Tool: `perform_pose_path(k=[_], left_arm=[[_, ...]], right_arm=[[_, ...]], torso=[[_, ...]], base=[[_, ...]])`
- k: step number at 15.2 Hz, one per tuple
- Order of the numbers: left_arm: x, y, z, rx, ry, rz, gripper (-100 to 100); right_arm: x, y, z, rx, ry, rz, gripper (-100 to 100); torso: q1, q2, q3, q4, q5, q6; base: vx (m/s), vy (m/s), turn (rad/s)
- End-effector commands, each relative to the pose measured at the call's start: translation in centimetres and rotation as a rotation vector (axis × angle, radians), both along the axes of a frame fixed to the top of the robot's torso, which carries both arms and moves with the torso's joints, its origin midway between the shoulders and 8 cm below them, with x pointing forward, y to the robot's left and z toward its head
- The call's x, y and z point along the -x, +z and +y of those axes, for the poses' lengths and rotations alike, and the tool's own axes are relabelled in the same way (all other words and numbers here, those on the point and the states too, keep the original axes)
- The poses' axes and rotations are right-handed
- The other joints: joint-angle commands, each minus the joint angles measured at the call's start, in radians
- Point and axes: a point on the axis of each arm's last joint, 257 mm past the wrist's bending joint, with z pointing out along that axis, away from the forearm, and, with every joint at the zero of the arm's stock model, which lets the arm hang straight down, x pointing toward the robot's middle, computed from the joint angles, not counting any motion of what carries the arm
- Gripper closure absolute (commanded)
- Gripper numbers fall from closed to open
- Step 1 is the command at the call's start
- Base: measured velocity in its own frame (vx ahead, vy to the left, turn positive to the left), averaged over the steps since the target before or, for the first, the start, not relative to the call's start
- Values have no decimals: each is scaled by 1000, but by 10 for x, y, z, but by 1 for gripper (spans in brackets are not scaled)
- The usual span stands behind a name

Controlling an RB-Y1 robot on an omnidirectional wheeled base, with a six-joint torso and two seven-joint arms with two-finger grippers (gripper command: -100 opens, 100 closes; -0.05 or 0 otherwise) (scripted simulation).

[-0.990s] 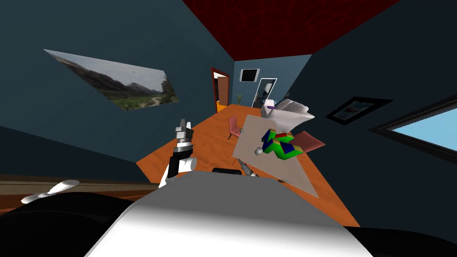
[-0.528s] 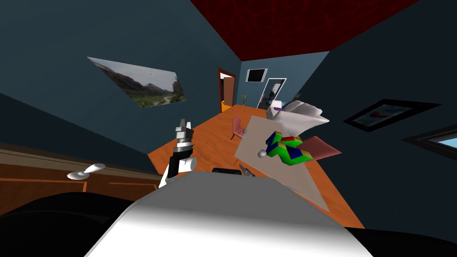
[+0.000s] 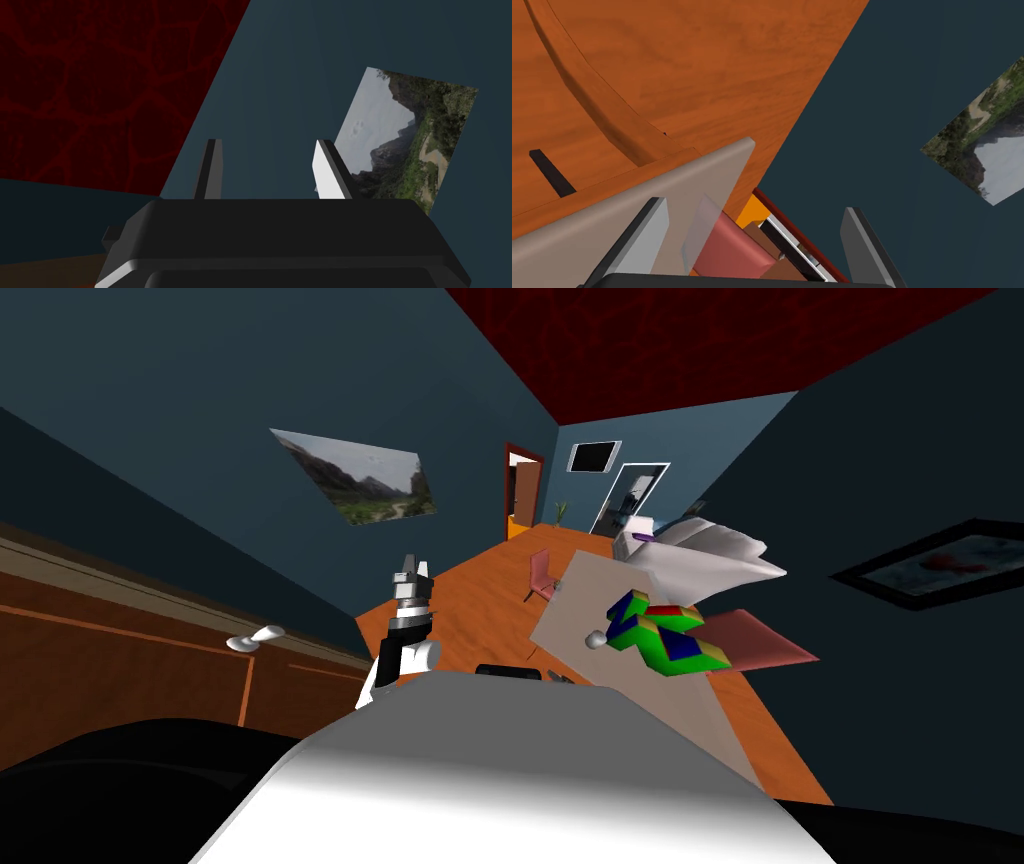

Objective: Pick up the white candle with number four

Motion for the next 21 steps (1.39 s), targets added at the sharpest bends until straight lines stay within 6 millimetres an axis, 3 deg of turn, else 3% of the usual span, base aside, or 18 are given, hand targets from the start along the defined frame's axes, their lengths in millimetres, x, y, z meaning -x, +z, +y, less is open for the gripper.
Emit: perform_pose_path(k=[1, 2, 3, 4, 5, 6, 7, 9, 10, 11, 12, 16, 17, 18, 19, 20, 21], left_arm=[[0, 0, 0, 0, 0, 0, 0], [0, 0, 0, 0, 0, 0, 0], [0, 0, 0, 0, 0, 0, 0], [0, 0, 0, 0, 0, 0, 0], [0, 0, 0, 0, 0, 0, 0], [0, 0, 0, 0, 0, 0, 0], [0, 0, 0, 0, 0, 0, 0], [0, 0, 0, 0, 0, 0, 0], [0, 0, 0, 0, 0, 0, 0], [0, 0, 0, 0, 0, 0, 0], [0, 0, 0, 0, 0, 0, 0], [0, 0, 0, 0, 0, 0, 0], [0, 0, 0, 0, 0, 0, 0], [0, 0, 0, 0, 0, 0, 0], [0, 0, 0, 0, 0, 0, 0], [0, 0, 0, 0, 0, 0, 0], [0, 0, 0, 0, 0, 0, 0]], right_arm=[[9, -12, -25, 58, 9, 28, -100], [12, -15, -29, 65, 5, 36, -100], [16, -25, -57, 134, 19, 59, -100], [20, -28, -62, 143, 15, 70, -100], [20, -32, -87, 205, 30, 81, -100], [26, -37, -97, 222, 21, 100, -100], [29, -42, -129, 293, 26, 120, -100], [31, -43, -133, 299, 23, 126, -100], [35, -46, -168, 374, 22, 150, -100], [35, -46, -168, 374, 22, 150, -100], [33, -44, -197, 436, 25, 159, -100], [37, -45, -204, 446, 19, 170, -100], [35, -41, -233, 506, 17, 179, -100], [39, -42, -238, 515, 12, 188, -100], [36, -36, -266, 572, 7, 195, -100], [39, -37, -270, 579, 3, 202, -100], [34, -30, -295, 630, -2, 205, -100]], torso=[[0, 0, 0, 0, 0, 0], [0, 0, 0, 0, 0, 0], [0, 0, 0, 0, 0, 1], [0, 0, 0, 0, 0, 0], [0, 0, 0, 0, 0, 0], [0, 0, 0, 0, 0, 0], [0, 0, 0, 0, 0, 0], [0, 0, 0, 0, 0, 0], [0, 0, 0, 0, 0, 1], [0, 0, 0, 0, 0, 0], [0, 0, 0, 0, 0, 0], [0, -1, 0, 0, 0, 1], [1, -1, 0, 0, 0, 1], [1, -1, 0, 0, 0, 0], [1, -1, -1, 0, 0, 0], [1, -1, -1, 0, 0, 0], [0, -1, -1, 0, 0, 0]], base=[[-12, -6, 197], [-8, -8, 70], [-11, -3, 200], [-14, -7, 223], [-16, -7, 296], [-15, -10, 218], [-16, -6, 258], [-10, -10, 115], [-8, 0, 164], [-8, -1, 194], [-9, -2, 224], [-3, -3, 58], [-3, 5, 159], [-3, 1, 189], [-3, 0, 226], [-2, -5, 198], [-1, -3, 222]])
